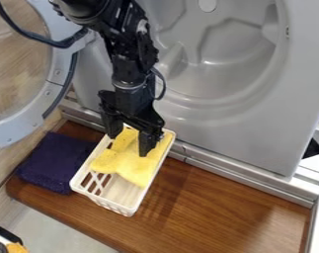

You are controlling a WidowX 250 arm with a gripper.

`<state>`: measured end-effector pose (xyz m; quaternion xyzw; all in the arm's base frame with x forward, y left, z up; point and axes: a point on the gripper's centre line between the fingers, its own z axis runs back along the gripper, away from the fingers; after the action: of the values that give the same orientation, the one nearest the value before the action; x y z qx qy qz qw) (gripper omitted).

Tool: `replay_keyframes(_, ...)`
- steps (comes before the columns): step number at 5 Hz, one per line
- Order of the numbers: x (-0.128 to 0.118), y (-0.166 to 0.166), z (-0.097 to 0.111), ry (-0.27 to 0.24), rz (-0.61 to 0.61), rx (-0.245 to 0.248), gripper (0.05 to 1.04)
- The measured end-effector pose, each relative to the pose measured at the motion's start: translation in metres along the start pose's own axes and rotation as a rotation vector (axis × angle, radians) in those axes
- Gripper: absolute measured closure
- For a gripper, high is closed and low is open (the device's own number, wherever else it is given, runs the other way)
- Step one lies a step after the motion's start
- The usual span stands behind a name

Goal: Place the basket to the right side of the table.

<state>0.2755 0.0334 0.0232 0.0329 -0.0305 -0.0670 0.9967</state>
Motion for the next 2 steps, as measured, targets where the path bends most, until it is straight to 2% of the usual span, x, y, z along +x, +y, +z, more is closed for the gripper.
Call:
replay_keyframes(1,-0.004,-0.002,-0.007,0.027,0.000,-0.006,0.082)
replay_keyframes(2,-0.001,-0.025,-0.015,0.026,-0.046,-0.008,0.082)
